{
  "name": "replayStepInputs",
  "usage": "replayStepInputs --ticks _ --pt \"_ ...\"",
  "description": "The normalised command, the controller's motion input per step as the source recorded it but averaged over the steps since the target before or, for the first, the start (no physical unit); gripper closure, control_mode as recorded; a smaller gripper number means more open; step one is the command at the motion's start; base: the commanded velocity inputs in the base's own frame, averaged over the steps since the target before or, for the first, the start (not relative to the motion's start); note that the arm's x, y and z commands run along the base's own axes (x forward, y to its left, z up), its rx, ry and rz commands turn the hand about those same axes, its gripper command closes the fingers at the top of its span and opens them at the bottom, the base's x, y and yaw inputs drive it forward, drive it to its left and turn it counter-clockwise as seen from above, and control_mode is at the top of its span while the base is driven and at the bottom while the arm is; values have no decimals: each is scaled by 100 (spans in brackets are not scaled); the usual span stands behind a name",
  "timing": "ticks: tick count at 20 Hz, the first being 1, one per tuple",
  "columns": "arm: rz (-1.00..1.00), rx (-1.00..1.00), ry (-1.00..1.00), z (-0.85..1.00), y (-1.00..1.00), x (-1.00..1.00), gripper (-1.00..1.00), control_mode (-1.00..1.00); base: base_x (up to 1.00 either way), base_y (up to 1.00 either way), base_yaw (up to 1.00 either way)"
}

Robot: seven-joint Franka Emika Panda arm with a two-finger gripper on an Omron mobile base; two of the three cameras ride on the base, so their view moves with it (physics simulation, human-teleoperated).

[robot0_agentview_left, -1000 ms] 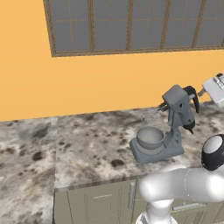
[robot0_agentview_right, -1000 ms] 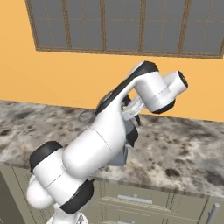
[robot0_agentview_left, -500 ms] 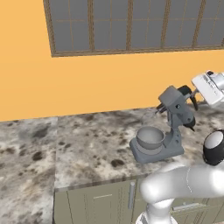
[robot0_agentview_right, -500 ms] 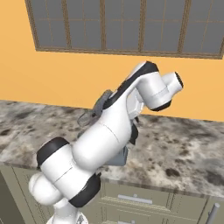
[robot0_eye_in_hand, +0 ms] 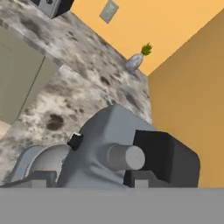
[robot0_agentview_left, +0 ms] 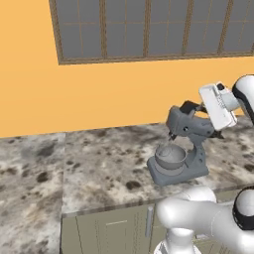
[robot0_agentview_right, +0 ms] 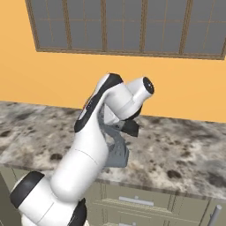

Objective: Close the stand mixer head.

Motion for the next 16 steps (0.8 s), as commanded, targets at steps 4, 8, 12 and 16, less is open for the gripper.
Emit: replayStepInputs --ticks 4,8,12,16 --pt "16 -27 -22 -100 100 96 -100 -100 0 0 0" --pt "31 -16 -3 -55 100 81 -100 -100 0 0 0" --pt "36 -1 0 22 66 17 -100 -100 0 0 0" --pt "24 -16 -2 21 59 -9 -100 -100 0 0 0"
